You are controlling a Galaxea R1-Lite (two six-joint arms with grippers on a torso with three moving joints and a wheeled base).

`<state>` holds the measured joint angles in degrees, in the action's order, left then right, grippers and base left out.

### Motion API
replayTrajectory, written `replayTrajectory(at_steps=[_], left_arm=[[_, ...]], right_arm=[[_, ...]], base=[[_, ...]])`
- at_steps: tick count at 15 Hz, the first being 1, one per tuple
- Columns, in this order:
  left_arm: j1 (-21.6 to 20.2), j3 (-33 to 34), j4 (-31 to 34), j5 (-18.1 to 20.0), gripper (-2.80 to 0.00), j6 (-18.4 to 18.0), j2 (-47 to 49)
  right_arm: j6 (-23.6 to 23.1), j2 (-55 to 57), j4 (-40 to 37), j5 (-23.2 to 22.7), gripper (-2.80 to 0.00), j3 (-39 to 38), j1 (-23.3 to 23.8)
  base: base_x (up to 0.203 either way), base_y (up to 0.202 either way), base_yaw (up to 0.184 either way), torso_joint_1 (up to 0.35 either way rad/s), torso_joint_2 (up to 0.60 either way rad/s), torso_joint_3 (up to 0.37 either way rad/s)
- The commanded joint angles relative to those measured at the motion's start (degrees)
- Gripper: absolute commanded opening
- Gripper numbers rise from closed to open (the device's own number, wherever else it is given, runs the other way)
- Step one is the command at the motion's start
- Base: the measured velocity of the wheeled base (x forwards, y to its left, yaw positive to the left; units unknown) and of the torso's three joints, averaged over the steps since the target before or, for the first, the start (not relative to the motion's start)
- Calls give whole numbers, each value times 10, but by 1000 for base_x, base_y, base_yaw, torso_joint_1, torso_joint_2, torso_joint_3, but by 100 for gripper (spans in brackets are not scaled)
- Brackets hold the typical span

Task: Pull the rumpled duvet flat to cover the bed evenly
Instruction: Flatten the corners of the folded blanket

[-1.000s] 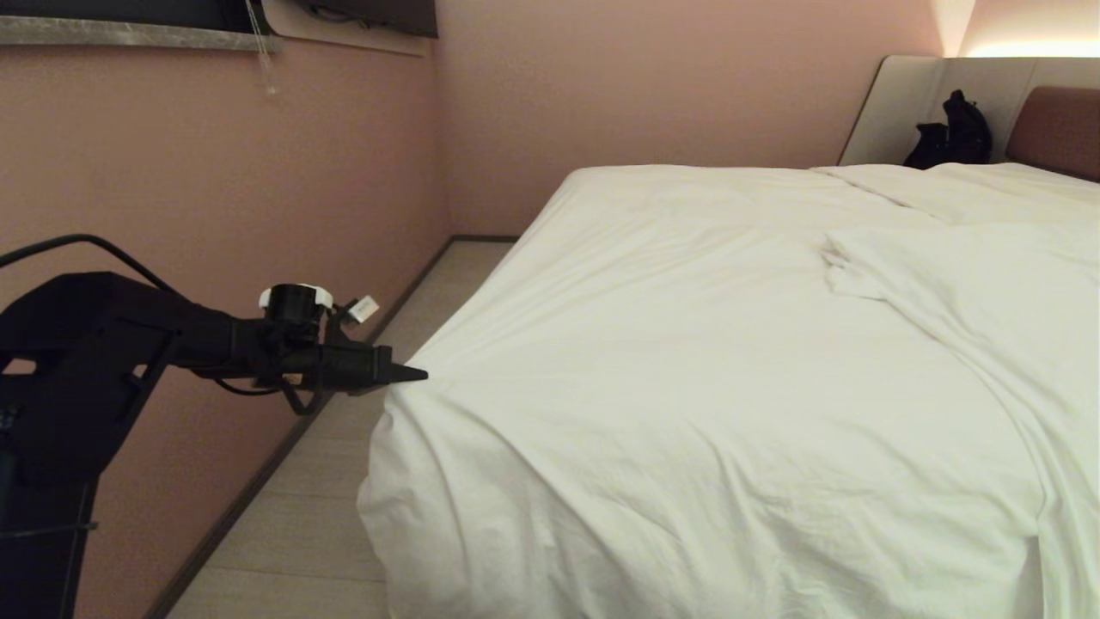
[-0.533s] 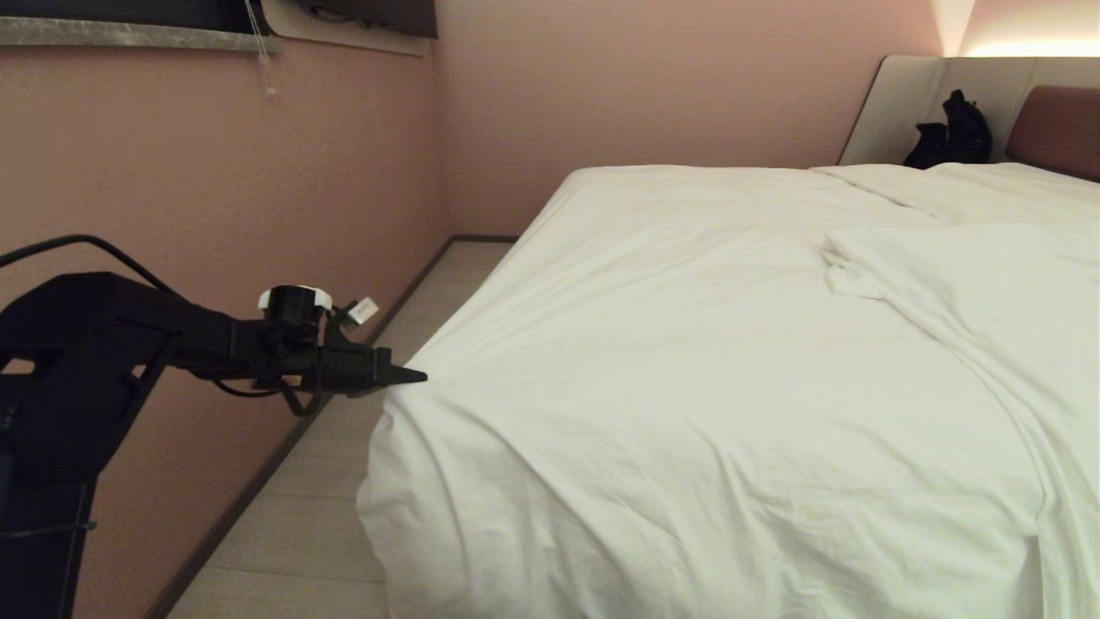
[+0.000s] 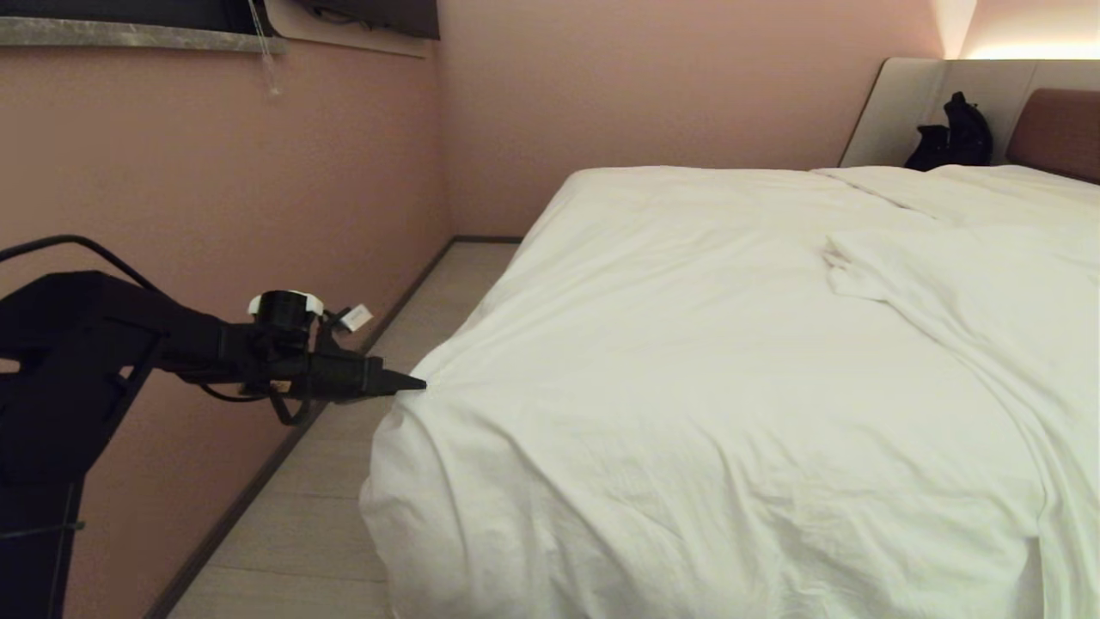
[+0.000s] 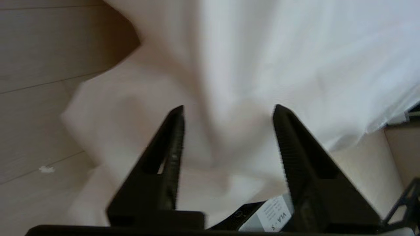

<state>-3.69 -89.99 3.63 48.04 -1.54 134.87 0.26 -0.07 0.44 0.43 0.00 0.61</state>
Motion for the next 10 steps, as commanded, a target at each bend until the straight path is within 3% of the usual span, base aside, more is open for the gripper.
replayTrajectory(at_steps=[1, 10], left_arm=[[1, 17, -2, 4, 0, -2, -18], [-19, 40, -4, -12, 0, 5, -111]], right_arm=[[0, 1, 0, 0, -280, 0, 0], [0, 1, 0, 0, -280, 0, 0]], base=[[0, 0, 0, 0, 0, 0], [0, 0, 0, 0, 0, 0]])
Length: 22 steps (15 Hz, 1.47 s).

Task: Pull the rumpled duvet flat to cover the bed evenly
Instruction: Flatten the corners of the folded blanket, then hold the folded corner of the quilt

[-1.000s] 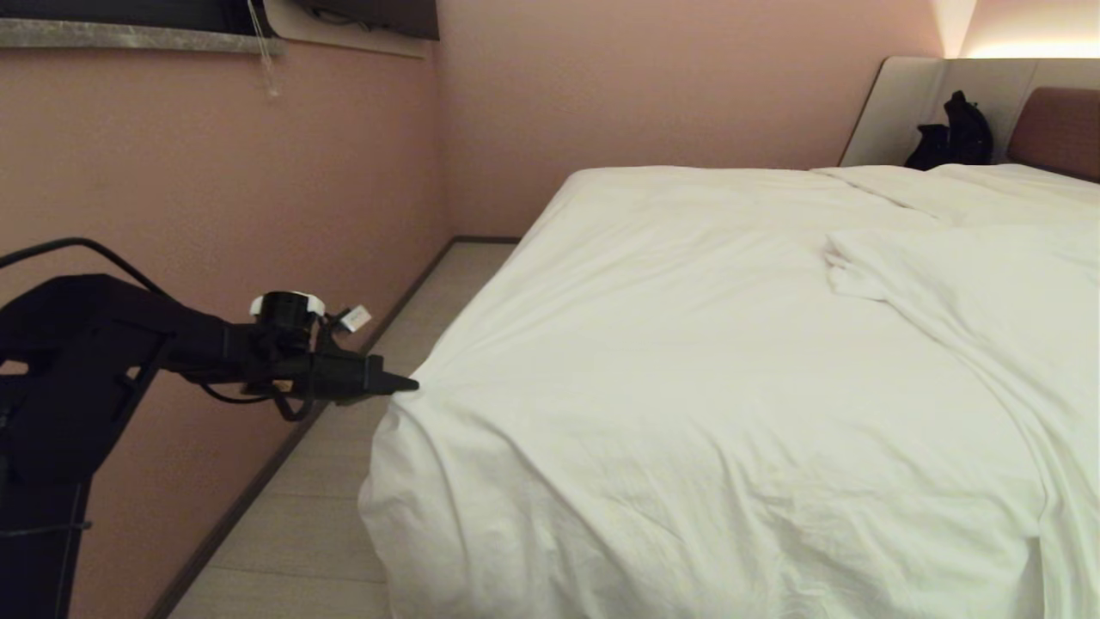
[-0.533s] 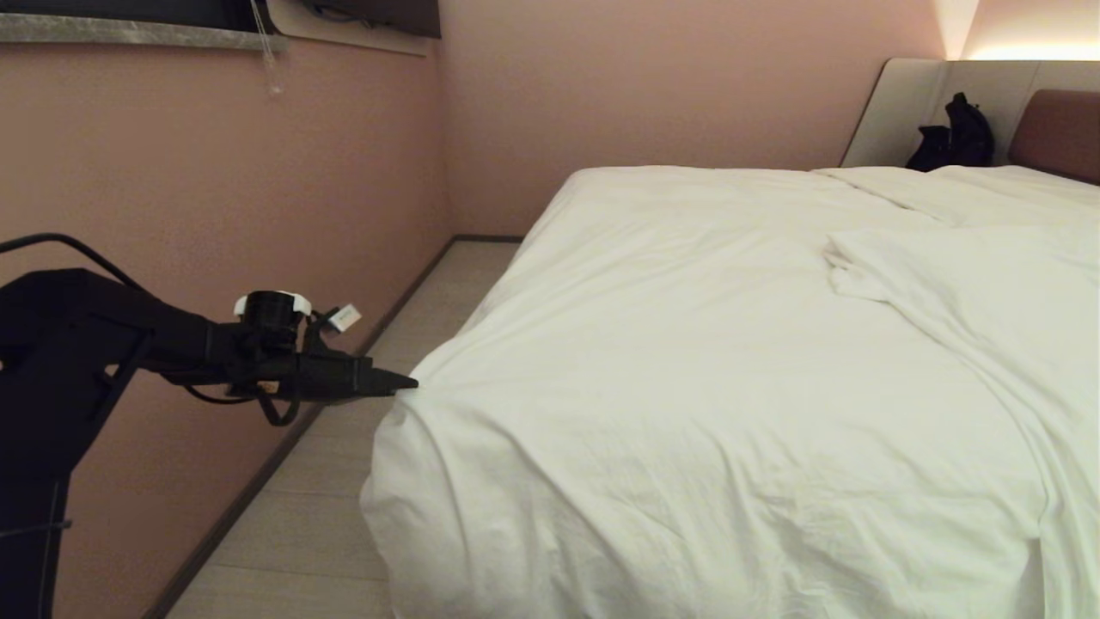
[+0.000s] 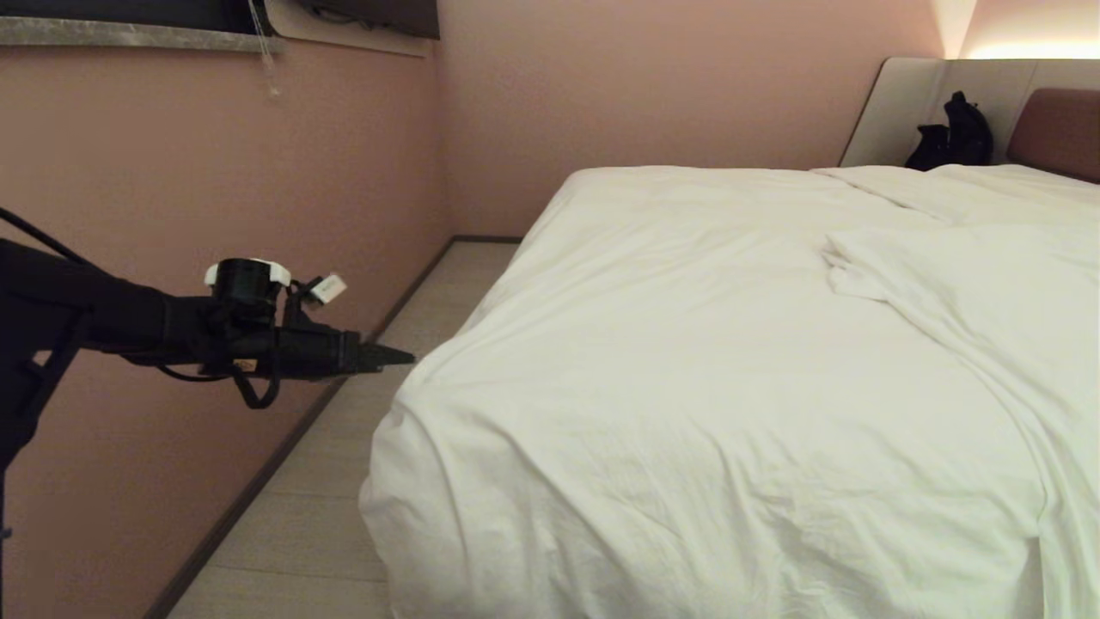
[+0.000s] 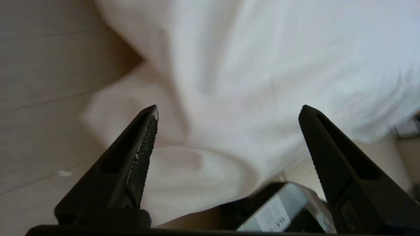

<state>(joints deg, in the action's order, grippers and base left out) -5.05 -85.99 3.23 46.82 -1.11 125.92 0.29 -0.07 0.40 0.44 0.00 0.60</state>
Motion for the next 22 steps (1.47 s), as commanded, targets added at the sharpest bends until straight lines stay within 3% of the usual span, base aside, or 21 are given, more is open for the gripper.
replayTrajectory(at_steps=[1, 3, 4, 6, 9, 13, 17, 22], left_arm=[[-7, 0, 0, -2, 0, 2, -27], [-8, 2, 0, -5, 0, 6, -31], [-8, 5, 0, -13, -280, 19, -50], [-8, 9, -1, -29, -280, 59, -80], [-8, 24, -1, -40, -280, 81, -110], [-8, 58, 0, -108, -280, 144, -191], [-6, 117, 7, -151, -280, 177, -296], [-3, 246, 10, -244, -280, 184, -470]], right_arm=[[0, 1, 0, 0, -280, 0, 0], [0, 1, 0, 0, -280, 0, 0], [0, 1, 0, 0, -280, 0, 0], [0, 1, 0, 0, -280, 0, 0], [0, 1, 0, 0, -280, 0, 0], [0, 1, 0, 0, -280, 0, -1], [0, 1, 0, 0, -280, 0, 0], [0, 1, 0, 0, -280, 0, 0]], base=[[0, 0, 0, 0, 0, 0], [0, 0, 0, 0, 0, 0], [0, 0, 0, 0, 0, 0], [0, 0, 0, 0, 0, 0], [0, 0, 0, 0, 0, 0], [0, 0, 0, 0, 0, 0], [0, 0, 0, 0, 0, 0], [0, 0, 0, 0, 0, 0]])
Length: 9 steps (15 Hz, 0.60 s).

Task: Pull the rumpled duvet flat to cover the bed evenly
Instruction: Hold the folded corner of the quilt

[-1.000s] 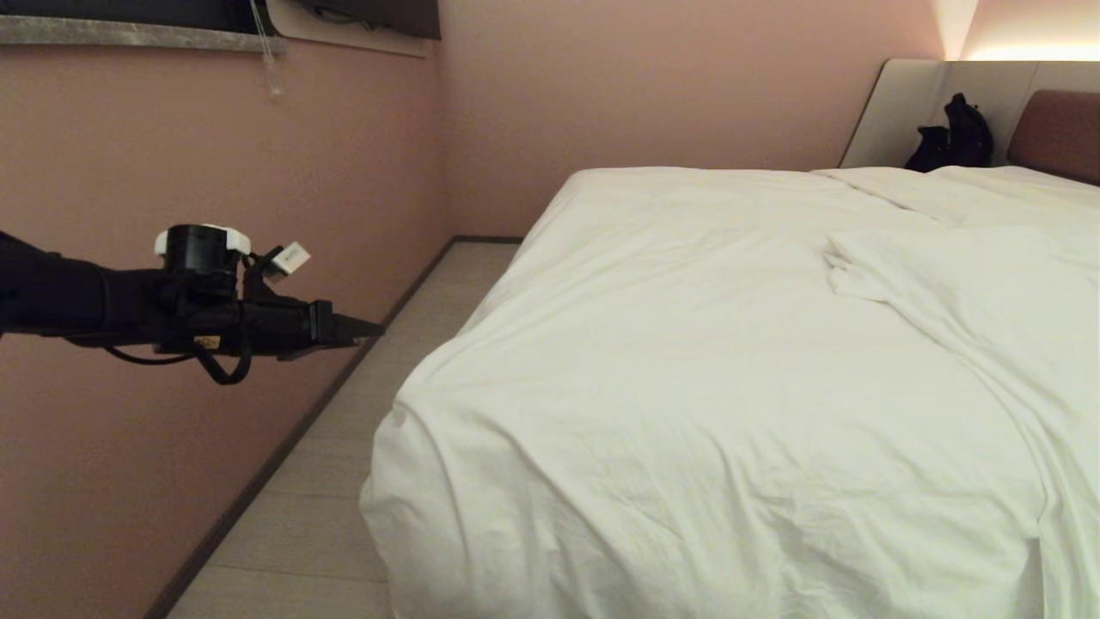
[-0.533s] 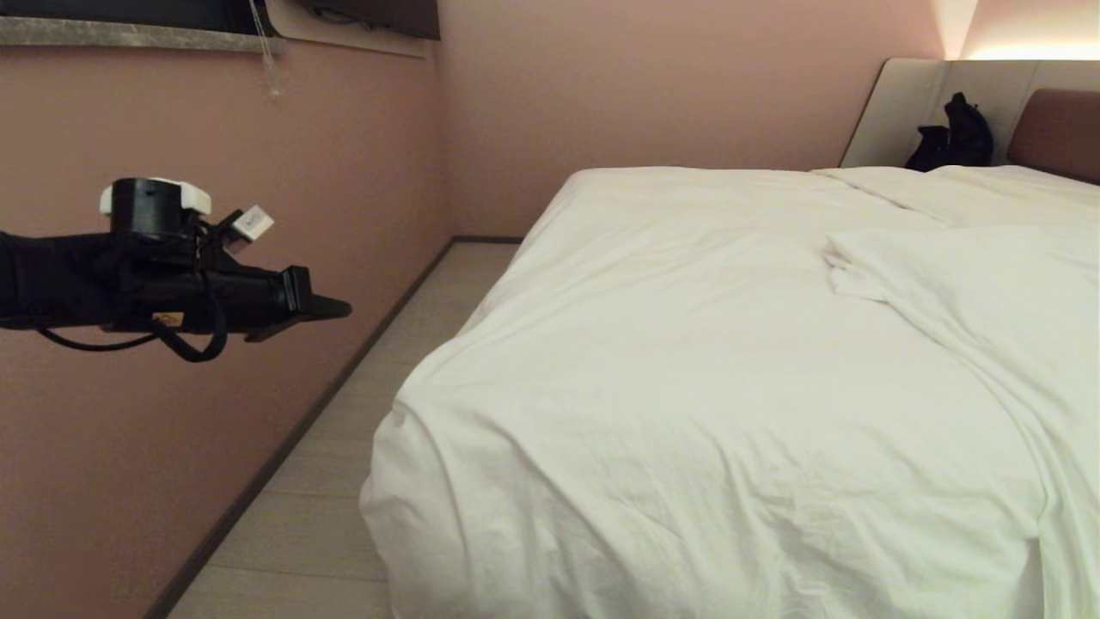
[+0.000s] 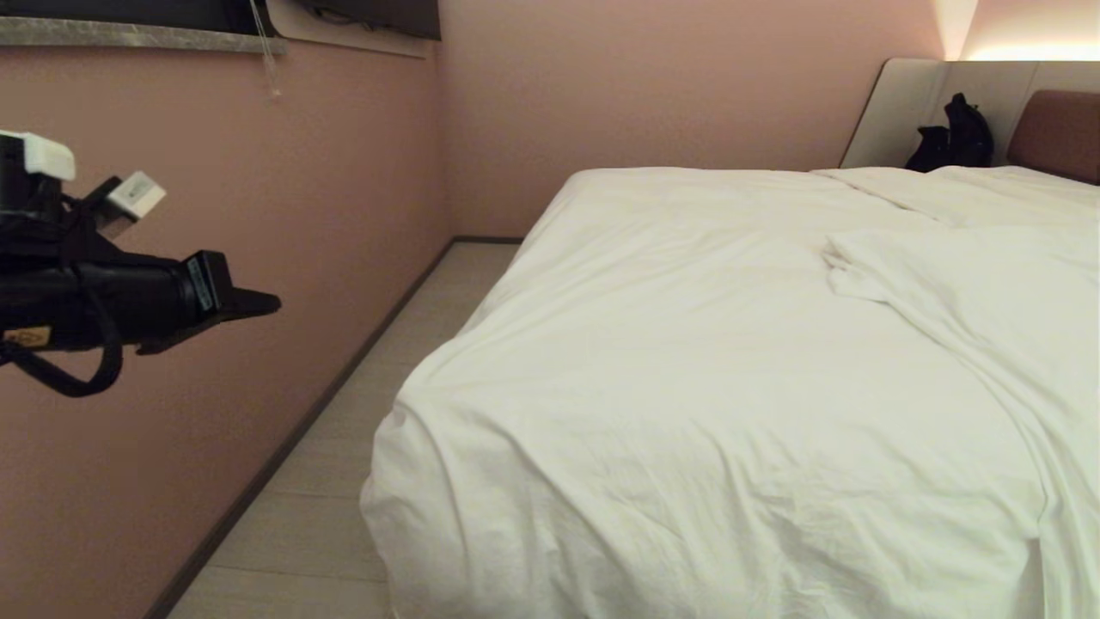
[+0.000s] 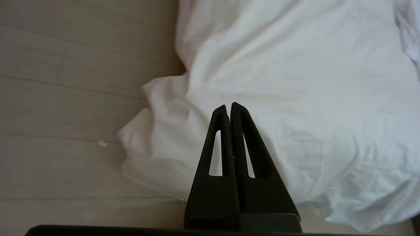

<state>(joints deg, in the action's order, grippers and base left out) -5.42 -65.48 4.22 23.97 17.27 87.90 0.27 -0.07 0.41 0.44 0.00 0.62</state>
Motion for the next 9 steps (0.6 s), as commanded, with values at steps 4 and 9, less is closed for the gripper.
replayTrajectory(at_steps=[4, 9], left_arm=[[1, 127, 10, -71, -280, -2, -228], [0, 146, 85, -85, -280, -7, -395]], right_arm=[[0, 1, 0, 0, -280, 0, 0], [0, 1, 0, 0, -280, 0, 0]], base=[[0, 0, 0, 0, 0, 0], [0, 0, 0, 0, 0, 0]])
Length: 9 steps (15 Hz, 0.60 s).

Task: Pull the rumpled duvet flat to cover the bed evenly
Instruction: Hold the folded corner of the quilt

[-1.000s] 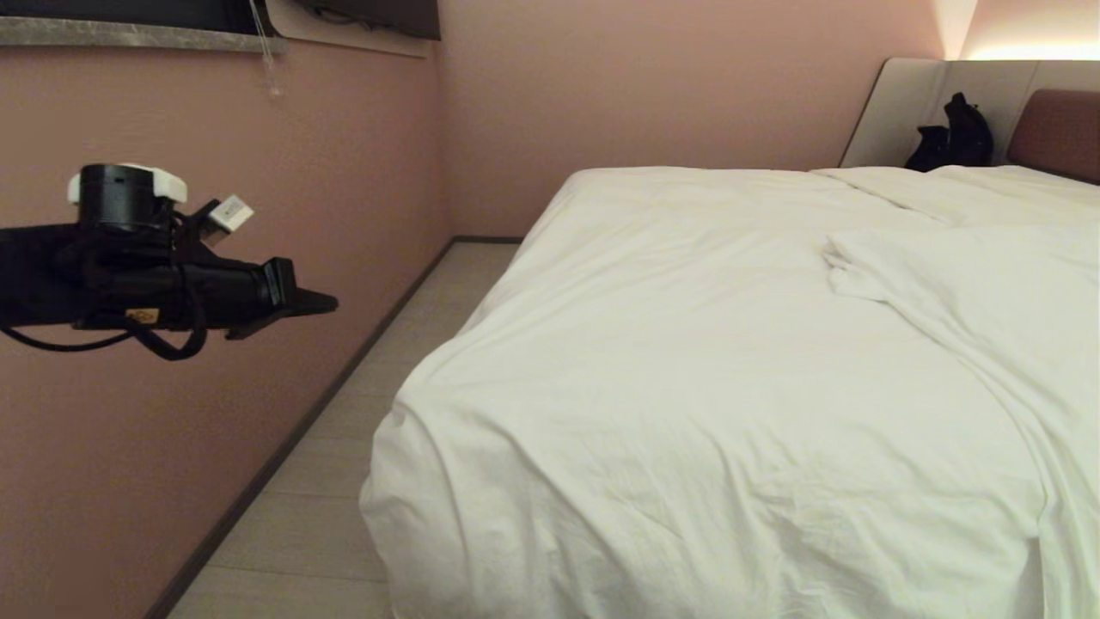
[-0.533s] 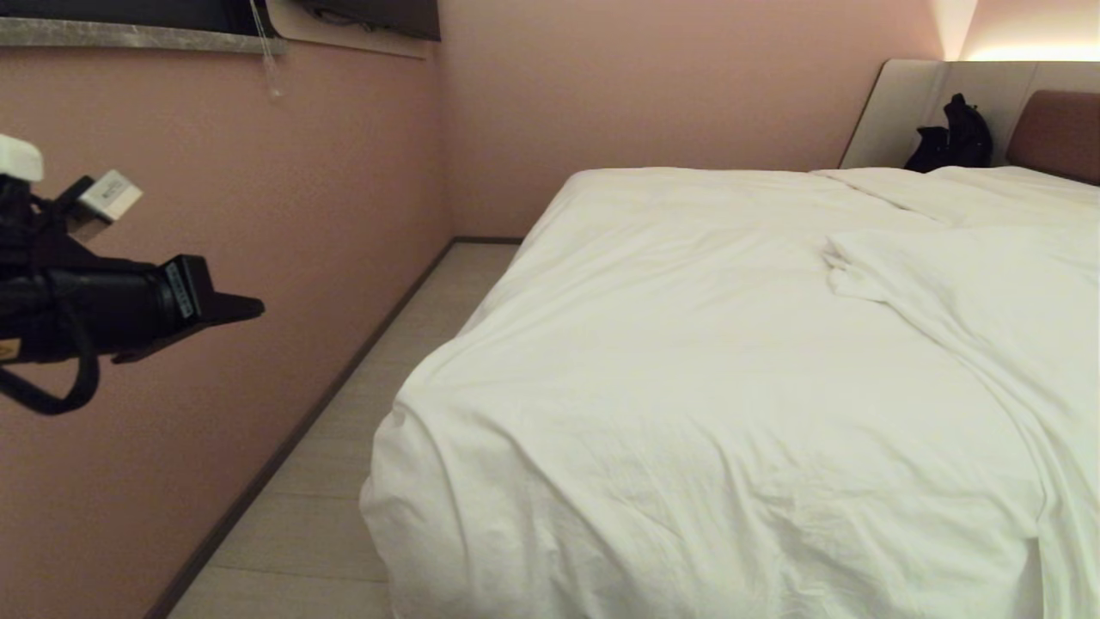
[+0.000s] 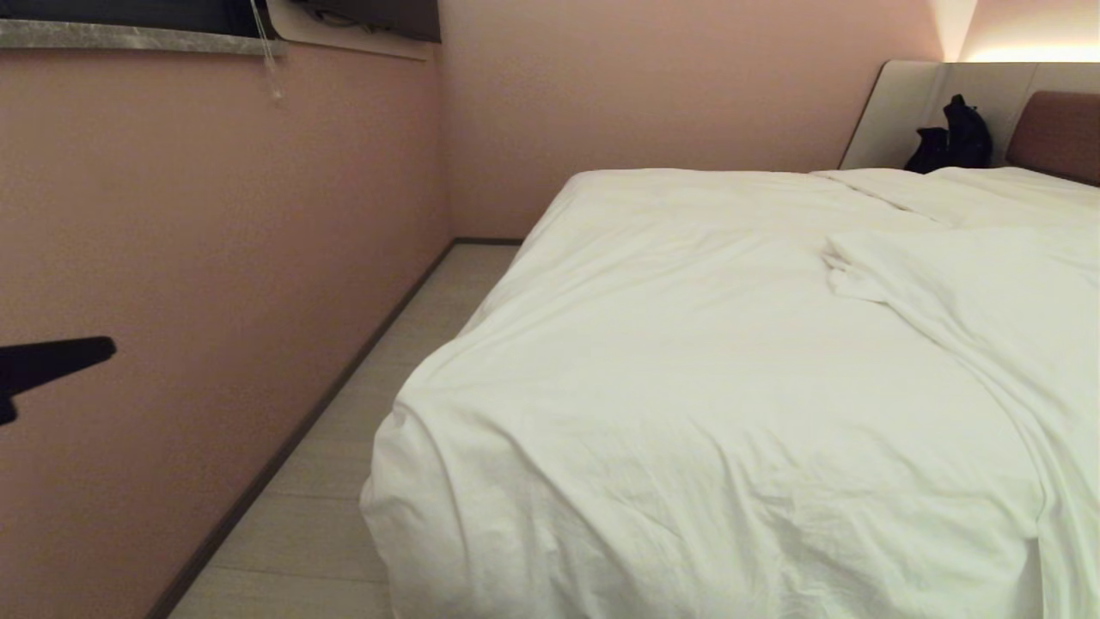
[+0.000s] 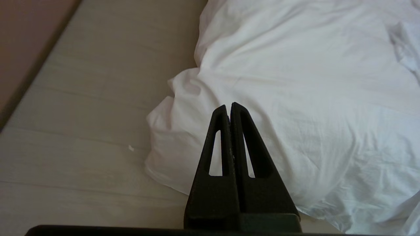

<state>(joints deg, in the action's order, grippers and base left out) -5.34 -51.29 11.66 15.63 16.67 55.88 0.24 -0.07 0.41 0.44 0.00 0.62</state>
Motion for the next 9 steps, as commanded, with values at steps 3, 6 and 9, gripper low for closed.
replayTrajectory(at_steps=[3, 6, 9], left_arm=[[11, 40, 42, -92, -280, -62, -166], [48, 80, 49, -168, -280, -99, -244], [60, 120, 48, -224, -280, -126, -307]], right_arm=[[0, 1, 0, 0, -280, 0, 0], [0, 1, 0, 0, -280, 0, 0], [0, 1, 0, 0, -280, 0, 0]], base=[[0, 0, 0, 0, 0, 0], [0, 0, 0, 0, 0, 0], [0, 0, 0, 0, 0, 0]])
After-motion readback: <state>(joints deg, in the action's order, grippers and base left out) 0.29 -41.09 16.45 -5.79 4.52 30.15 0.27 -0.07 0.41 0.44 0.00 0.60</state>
